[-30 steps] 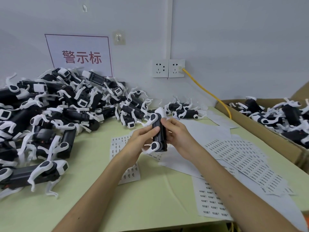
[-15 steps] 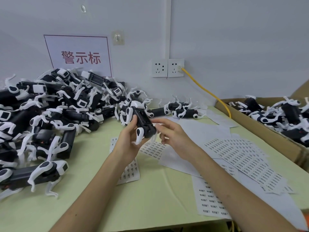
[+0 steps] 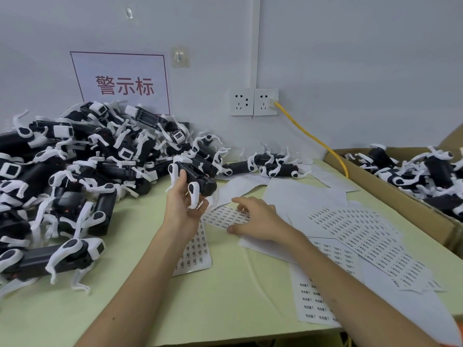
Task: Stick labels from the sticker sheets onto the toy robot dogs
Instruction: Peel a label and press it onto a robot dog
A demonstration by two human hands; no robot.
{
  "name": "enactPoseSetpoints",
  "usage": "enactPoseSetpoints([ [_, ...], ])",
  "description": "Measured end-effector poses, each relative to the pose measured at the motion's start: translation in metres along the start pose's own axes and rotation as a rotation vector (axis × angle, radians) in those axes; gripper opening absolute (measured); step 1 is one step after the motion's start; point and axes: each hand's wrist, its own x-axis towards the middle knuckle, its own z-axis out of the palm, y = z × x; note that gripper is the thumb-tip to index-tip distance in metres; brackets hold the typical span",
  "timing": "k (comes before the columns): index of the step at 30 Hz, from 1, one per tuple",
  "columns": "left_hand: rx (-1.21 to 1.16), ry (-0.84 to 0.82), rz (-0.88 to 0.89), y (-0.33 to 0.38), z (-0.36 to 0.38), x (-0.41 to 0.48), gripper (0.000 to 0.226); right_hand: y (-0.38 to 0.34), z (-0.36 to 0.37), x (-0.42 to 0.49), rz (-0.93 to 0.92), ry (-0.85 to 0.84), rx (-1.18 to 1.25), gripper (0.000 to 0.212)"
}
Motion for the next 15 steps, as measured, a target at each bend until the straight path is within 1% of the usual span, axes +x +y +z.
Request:
enactPoseSetpoints([
  [3, -0.015, -0.002, 0.02, 0.004, -0.002, 0.002, 0.058, -0.001, 0.0, 0.0, 0.002, 0.003, 0.053, 0.078],
  [5, -0.042, 0.024, 0.029, 0.009, -0.005, 0.005, 0.057, -0.002, 0.001, -0.002, -0.026, 0.028, 0.036, 0.071],
  [7, -0.082, 0.082, 0.023, 0.015, -0.009, 0.007, 0.048, -0.004, 0.004, -0.005, -0.121, 0.039, -0.014, 0.062],
  [9, -0.152, 0.133, -0.004, 0.017, -0.014, 0.009, 0.036, -0.009, 0.008, -0.009, -0.225, 0.004, -0.001, 0.056],
  [13, -0.284, 0.223, -0.062, 0.017, -0.022, 0.013, 0.041, -0.022, 0.02, -0.013, -0.381, -0.138, -0.01, 0.037],
  [15, -0.344, 0.252, -0.086, 0.018, -0.026, 0.017, 0.047, -0.027, 0.021, -0.014, -0.384, -0.114, 0.117, 0.018],
])
